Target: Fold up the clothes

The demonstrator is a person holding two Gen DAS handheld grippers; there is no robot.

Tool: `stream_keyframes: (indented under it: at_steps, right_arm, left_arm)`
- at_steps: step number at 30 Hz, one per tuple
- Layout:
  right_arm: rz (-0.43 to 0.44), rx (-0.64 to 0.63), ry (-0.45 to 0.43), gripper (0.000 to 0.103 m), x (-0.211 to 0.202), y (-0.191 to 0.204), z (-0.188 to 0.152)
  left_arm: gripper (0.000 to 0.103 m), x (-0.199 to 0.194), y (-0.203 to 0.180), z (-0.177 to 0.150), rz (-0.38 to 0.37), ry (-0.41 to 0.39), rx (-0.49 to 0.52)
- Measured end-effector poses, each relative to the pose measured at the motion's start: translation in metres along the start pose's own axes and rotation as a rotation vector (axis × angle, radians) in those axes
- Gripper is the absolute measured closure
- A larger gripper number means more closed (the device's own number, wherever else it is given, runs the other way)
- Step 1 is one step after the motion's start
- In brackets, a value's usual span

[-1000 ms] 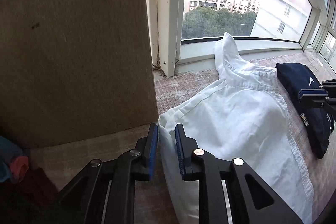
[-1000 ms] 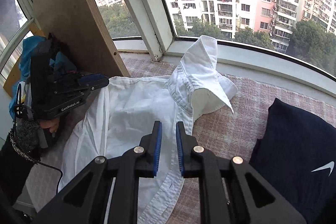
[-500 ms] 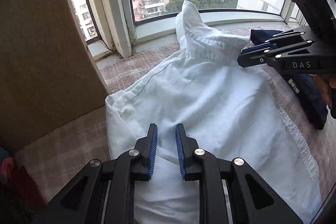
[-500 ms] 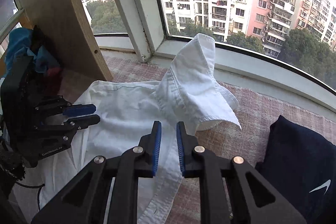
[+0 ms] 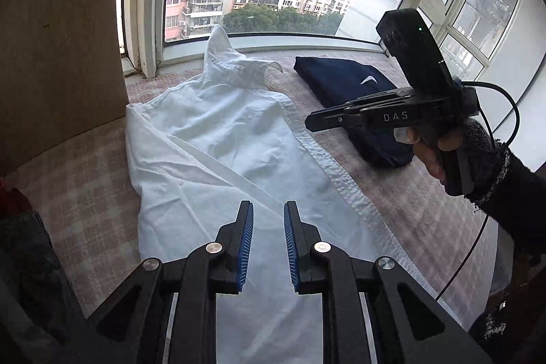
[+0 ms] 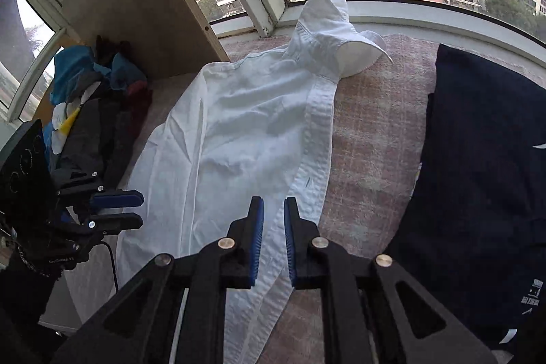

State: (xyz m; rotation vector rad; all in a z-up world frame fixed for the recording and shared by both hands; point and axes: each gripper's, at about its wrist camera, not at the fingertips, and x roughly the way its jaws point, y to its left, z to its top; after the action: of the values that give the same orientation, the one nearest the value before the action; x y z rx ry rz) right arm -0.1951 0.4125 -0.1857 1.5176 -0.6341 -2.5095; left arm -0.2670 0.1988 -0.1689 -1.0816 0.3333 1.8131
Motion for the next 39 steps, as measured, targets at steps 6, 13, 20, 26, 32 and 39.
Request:
stream_keyframes:
  at_steps: [6,13,20,26,32,39]
  right_arm:
    - [0.014,0.058,0.096,0.089,0.020,0.008,-0.051]
    - [0.017,0.054,0.119,0.089,0.018,0.011,-0.050]
    - [-0.027,0.019,0.166,0.076,0.019,0.023,-0.061]
    - [-0.094,-0.056,0.191,0.100,0.017,0.029,-0.066]
    - [-0.155,0.025,0.185,0.099,0.002,0.011,-0.064]
    - [-0.043,-0.106,0.085,0.099,0.016,0.057,-0.044]
  left_arm:
    - [0.086,0.027,-0.015,-0.022,0.013,0.095,0.030]
    - [0.087,0.028,-0.010,-0.023,0.000,0.097,0.003]
    - [0.087,0.033,-0.015,-0.026,-0.017,0.118,0.023]
    - [0.087,0.036,-0.021,-0.027,-0.009,0.146,0.056]
    - [0.086,0.043,-0.017,-0.032,-0.003,0.170,0.062]
    - [0.082,0.029,-0.032,-0.019,-0.030,0.104,0.082]
